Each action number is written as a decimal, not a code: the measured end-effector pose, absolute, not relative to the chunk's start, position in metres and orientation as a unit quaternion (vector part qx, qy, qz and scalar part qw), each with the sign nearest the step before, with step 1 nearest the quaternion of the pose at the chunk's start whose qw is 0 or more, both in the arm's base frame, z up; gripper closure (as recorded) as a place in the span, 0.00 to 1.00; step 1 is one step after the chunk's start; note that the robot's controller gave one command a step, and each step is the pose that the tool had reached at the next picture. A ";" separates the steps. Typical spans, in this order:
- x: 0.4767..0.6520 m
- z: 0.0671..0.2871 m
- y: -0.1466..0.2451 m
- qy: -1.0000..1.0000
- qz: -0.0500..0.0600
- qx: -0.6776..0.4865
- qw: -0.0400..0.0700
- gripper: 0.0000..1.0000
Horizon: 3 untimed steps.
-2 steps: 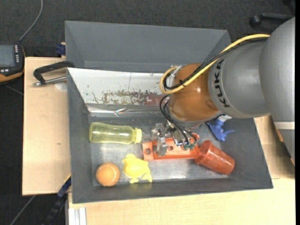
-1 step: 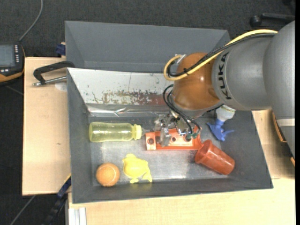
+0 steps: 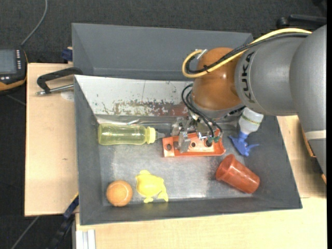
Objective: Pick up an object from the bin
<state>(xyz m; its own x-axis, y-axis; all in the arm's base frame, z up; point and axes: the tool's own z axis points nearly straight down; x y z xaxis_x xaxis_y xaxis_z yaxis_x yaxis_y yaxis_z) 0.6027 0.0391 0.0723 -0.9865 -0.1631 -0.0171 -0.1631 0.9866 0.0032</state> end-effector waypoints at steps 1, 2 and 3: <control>0.579 0.094 0.048 0.997 0.004 -0.079 0.007 1.00; 0.582 0.145 0.054 0.997 0.004 -0.074 0.007 1.00; 0.586 0.169 0.057 0.997 0.003 -0.073 0.009 1.00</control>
Offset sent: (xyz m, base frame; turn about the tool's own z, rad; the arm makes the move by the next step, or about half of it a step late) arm -0.0124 0.0186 0.1208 0.0262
